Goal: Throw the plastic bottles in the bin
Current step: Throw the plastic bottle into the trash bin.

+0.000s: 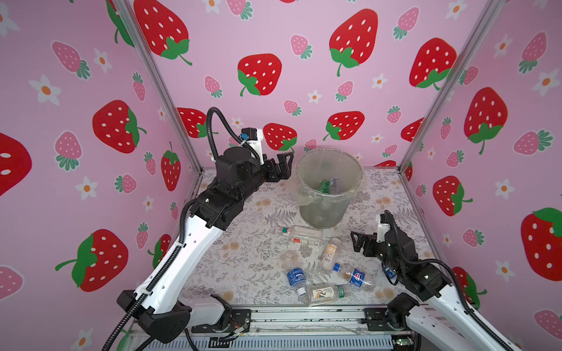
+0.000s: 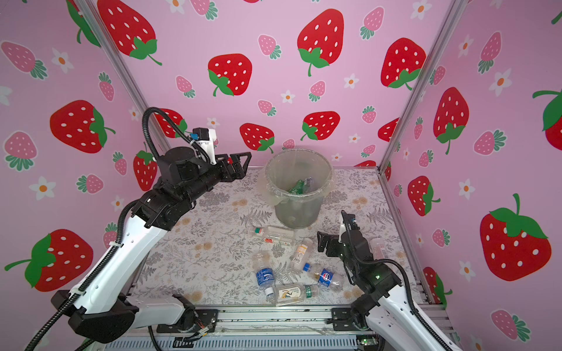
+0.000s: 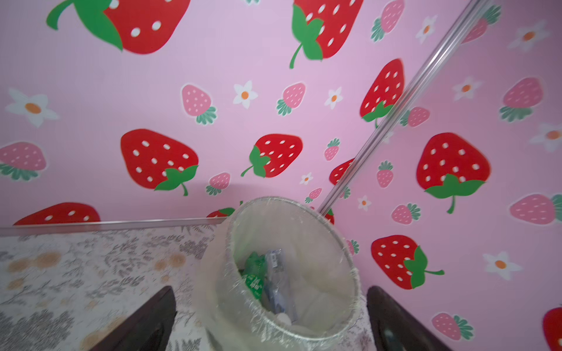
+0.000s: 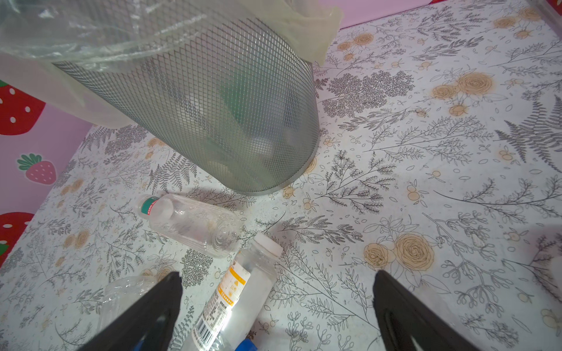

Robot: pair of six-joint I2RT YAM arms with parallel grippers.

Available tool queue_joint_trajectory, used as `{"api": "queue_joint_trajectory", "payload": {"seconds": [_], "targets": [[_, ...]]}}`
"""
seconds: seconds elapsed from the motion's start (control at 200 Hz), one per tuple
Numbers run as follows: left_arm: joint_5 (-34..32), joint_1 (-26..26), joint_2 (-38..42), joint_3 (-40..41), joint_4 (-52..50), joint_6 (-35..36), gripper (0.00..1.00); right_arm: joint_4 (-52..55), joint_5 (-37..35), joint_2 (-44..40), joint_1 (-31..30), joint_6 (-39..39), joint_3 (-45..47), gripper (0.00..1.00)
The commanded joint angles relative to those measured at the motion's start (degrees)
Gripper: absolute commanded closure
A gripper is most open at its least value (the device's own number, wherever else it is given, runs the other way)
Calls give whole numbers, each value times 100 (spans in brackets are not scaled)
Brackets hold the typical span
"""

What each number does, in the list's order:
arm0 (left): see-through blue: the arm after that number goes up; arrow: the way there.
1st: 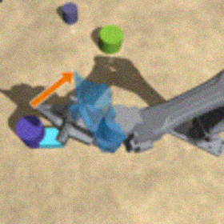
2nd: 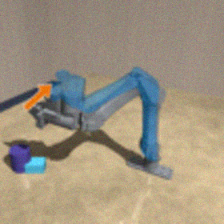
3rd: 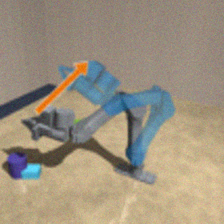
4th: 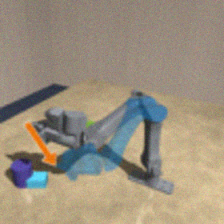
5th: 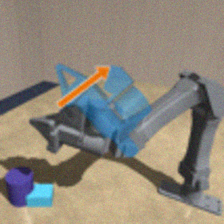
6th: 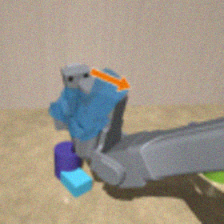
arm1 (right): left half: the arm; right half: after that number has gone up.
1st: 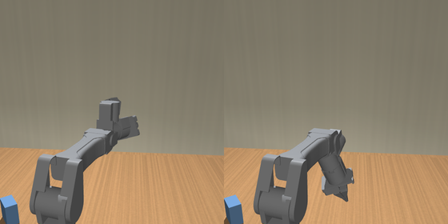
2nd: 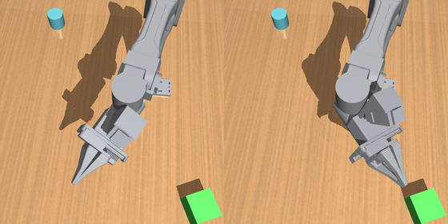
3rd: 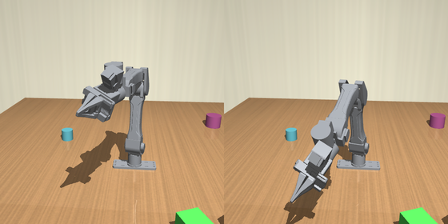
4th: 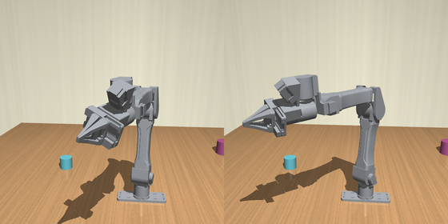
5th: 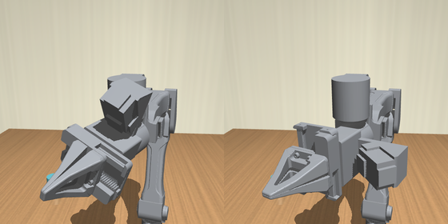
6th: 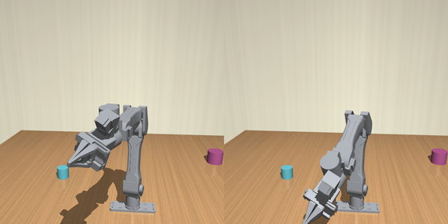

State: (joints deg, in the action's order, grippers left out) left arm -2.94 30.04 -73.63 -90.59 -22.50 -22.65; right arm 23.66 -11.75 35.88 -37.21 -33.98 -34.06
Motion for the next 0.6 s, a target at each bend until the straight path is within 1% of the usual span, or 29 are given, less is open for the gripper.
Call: {"api": "queue_joint_trajectory", "payload": {"seconds": [0.0, 0.155, 0.28, 0.38, 0.595], "targets": [[-130, -251, 306, 520, -173, 79, 1, 248, -209, 173, 29, 172, -338, 1], [85, -677, 537, 1226, -246, -48, 1, 257, -180, 377, 30, 151, -452, 1], [455, -1025, 593, 1487, -471, -219, 1, 266, -127, 453, 30, 94, -474, 1], [467, -1076, 684, 1608, -630, -117, 1, 297, -151, 505, 29, 54, -491, 1], [435, -1181, 931, 2094, -744, -202, 1, 502, -237, 688, 30, -12, -698, 1]]}}
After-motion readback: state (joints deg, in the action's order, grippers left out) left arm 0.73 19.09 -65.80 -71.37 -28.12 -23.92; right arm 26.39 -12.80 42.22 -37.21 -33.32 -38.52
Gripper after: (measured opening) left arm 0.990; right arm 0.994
